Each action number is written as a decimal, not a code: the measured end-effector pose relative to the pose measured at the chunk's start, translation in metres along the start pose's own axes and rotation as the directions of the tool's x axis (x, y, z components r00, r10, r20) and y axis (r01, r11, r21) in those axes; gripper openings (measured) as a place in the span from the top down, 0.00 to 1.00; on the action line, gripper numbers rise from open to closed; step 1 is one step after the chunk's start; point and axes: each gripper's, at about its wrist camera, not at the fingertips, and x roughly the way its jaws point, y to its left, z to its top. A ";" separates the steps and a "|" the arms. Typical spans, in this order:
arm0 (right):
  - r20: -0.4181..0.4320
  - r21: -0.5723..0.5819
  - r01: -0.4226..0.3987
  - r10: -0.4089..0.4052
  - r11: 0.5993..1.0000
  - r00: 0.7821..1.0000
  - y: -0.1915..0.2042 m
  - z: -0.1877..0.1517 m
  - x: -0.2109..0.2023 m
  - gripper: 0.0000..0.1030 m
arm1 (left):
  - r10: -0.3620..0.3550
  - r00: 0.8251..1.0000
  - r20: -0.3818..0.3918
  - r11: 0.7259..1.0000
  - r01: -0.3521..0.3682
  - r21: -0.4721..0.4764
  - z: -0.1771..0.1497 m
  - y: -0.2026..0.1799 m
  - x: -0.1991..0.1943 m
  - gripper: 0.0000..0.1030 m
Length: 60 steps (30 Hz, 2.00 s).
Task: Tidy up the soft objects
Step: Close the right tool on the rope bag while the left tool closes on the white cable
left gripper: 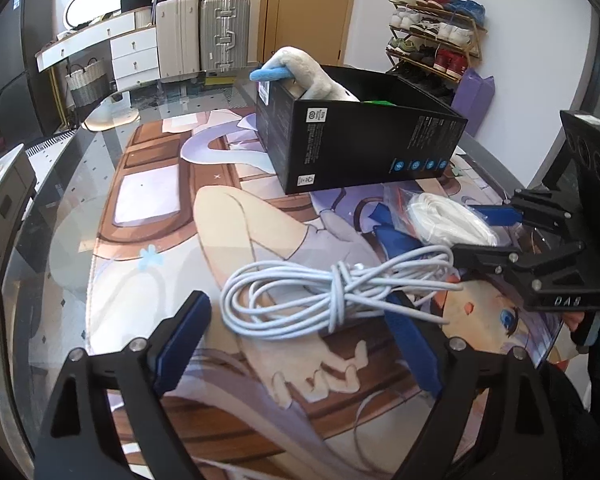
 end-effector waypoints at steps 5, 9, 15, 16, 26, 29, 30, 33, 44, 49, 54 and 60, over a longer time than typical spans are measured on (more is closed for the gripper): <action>0.005 0.000 -0.003 0.003 1.000 1.000 0.000 -0.001 -0.001 0.51 | 0.028 1.000 -0.007 0.999 -0.028 -0.022 0.006 -0.003 0.007 0.13; 0.006 0.000 -0.005 0.005 1.000 1.000 -0.001 -0.001 -0.002 0.51 | 0.031 1.000 -0.002 0.999 -0.031 -0.033 0.010 -0.004 0.010 0.19; 0.009 0.006 -0.007 0.007 1.000 1.000 -0.001 -0.002 -0.003 0.51 | 0.018 1.000 0.014 0.999 -0.017 -0.035 0.009 -0.003 0.008 0.26; 0.010 0.005 -0.005 0.005 1.000 1.000 -0.001 -0.002 -0.003 0.51 | 0.009 1.000 0.018 0.999 -0.008 -0.036 0.008 -0.002 0.008 0.30; 0.018 0.017 -0.003 0.002 1.000 1.000 -0.004 -0.004 -0.006 0.51 | -0.007 1.000 0.030 0.999 0.008 -0.032 0.006 -0.003 0.005 0.41; 0.027 0.022 -0.005 0.005 1.000 1.000 -0.005 -0.006 -0.009 0.51 | -0.017 0.999 0.035 0.999 0.018 -0.038 0.004 -0.001 0.004 0.41; 0.031 0.024 -0.007 0.006 1.000 0.999 -0.005 -0.006 -0.010 0.51 | -0.022 0.999 0.038 0.999 0.024 -0.041 0.004 -0.001 0.003 0.41; 0.042 0.030 -0.012 0.011 0.999 0.999 -0.007 -0.008 -0.014 0.51 | -0.030 0.999 0.041 0.999 0.032 -0.042 0.002 -0.001 0.001 0.41; 0.083 0.061 -0.022 0.017 0.998 0.996 -0.014 -0.014 -0.031 0.51 | -0.066 0.996 0.065 0.996 0.069 -0.052 -0.001 0.001 -0.010 0.42; 0.107 0.077 -0.024 0.016 0.997 0.994 -0.018 -0.017 -0.042 0.51 | -0.078 0.994 0.073 0.995 0.083 -0.063 0.000 0.003 -0.014 0.42; 0.124 0.092 -0.025 0.014 0.995 0.992 -0.023 -0.020 -0.049 0.51 | -0.087 0.994 0.074 0.993 0.092 -0.072 -0.001 0.004 -0.016 0.42; 0.136 0.102 -0.021 0.007 0.995 0.991 -0.026 -0.020 -0.051 0.51 | -0.103 0.992 0.077 0.990 0.110 -0.087 -0.001 0.007 -0.018 0.42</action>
